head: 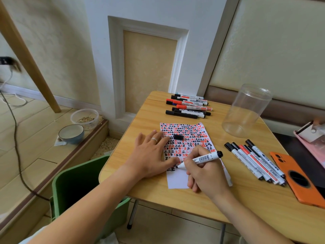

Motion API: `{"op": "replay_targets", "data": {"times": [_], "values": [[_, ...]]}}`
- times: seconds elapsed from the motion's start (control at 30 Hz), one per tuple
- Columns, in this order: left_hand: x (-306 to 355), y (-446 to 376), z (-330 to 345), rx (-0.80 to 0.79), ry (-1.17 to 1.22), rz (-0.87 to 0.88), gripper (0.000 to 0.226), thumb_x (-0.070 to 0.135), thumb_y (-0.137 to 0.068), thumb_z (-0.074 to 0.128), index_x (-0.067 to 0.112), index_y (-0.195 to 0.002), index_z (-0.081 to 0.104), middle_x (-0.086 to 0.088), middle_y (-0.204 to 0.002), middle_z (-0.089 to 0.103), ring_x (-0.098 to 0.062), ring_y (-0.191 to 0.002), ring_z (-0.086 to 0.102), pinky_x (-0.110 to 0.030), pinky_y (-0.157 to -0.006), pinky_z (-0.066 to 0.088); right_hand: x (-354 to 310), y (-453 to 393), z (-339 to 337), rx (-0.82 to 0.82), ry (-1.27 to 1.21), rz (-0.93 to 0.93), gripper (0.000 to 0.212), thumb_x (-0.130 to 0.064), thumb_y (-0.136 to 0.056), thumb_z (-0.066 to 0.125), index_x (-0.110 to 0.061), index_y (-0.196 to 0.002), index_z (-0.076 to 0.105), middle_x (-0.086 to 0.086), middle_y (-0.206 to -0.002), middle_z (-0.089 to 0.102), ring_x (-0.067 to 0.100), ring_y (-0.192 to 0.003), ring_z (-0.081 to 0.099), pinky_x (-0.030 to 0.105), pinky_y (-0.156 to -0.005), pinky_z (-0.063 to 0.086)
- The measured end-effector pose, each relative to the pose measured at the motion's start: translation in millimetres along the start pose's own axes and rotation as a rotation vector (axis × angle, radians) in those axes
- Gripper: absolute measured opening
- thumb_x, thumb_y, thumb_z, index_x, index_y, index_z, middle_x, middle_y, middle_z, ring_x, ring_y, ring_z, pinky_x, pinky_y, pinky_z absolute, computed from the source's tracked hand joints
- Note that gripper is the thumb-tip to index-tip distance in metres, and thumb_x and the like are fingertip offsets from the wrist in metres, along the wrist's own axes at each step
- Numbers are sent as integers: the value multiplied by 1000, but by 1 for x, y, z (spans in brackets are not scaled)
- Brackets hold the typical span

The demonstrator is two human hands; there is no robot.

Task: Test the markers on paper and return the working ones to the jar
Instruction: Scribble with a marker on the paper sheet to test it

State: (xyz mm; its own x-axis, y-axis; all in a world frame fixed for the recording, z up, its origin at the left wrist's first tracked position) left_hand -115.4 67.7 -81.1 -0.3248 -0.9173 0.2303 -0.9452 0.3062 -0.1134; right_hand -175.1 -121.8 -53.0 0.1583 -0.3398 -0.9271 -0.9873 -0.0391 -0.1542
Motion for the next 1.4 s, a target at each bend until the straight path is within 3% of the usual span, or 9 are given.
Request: {"op": "replay_targets", "data": {"times": [0.23, 0.4, 0.5, 0.73, 0.83, 1.07, 1.3, 1.4], "values": [[1, 0, -1, -3, -12, -1, 110, 93, -71, 6, 32, -161, 18, 2, -170, 13, -16, -157, 0, -56, -124, -7, 1, 0, 0, 2, 12, 7, 28, -14, -96, 65, -28, -72, 57, 18, -52, 61, 46, -42, 56, 26, -40, 40], [1, -1, -2, -7, -19, -1, 110, 93, -70, 5, 32, -161, 18, 2, -170, 13, -17, -157, 0, -57, -124, -5, 1, 0, 0, 14, 31, 20, 27, -15, -96, 65, -27, -72, 57, 19, -51, 61, 36, -37, 54, 25, -39, 39], [0, -1, -1, -4, -23, 0, 108, 93, -72, 7, 33, -161, 18, 2, -170, 13, -16, -157, 0, -57, -124, -5, 1, 0, 0, 28, 31, 36, 18, -15, -95, 66, -16, -78, 58, 19, -50, 61, 33, -36, 53, 24, -38, 38], [0, -2, 0, -6, -30, 0, 108, 94, -72, 7, 33, -161, 18, 3, -170, 13, -17, -157, 0, -58, -124, -5, 0, 0, -1, 29, 15, 31, 19, -15, -95, 65, -17, -78, 57, 20, -51, 60, 46, -42, 55, 25, -38, 39], [0, -3, 0, -7, -28, -2, 108, 94, -72, 7, 33, -161, 18, 2, -170, 13, -17, -157, 0, -57, -124, -4, 1, 1, -1, 19, 28, 28, 23, -15, -96, 65, -21, -75, 57, 20, -51, 60, 41, -39, 54, 26, -38, 39], [0, -2, -1, -19, -25, -1, 110, 94, -70, 5, 34, -161, 17, 4, -170, 12, -16, -157, 0, -57, -124, -4, 1, 1, -1, 4, 35, 32, 17, -14, -94, 64, -11, -79, 57, 20, -49, 59, 32, -36, 51, 25, -37, 36], [1, -1, -2, -15, -27, -3, 111, 94, -69, 5, 33, -161, 17, 3, -170, 13, -17, -157, 0, -56, -124, -4, 2, -1, -1, 18, 19, 37, 25, -17, -95, 65, -22, -72, 57, 20, -51, 60, 39, -38, 52, 27, -38, 38], [2, -1, -3, -22, -26, -2, 112, 94, -68, 4, 33, -161, 17, 3, -170, 12, -17, -157, 0, -56, -124, -4, 2, -1, -1, 31, 21, 43, 22, -17, -95, 65, -18, -74, 57, 21, -51, 60, 48, -41, 54, 26, -38, 37]]}}
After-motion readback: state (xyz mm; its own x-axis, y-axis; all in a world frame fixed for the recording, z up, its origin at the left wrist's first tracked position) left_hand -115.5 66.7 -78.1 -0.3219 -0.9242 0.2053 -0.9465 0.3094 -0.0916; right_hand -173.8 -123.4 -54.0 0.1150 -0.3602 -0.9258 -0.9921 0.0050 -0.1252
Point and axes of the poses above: each hand's wrist, its own y-axis away from the middle knuckle, its own z-axis out of the palm, x = y × z, the point moved 2 cm from there along -y, towards the middle knuckle
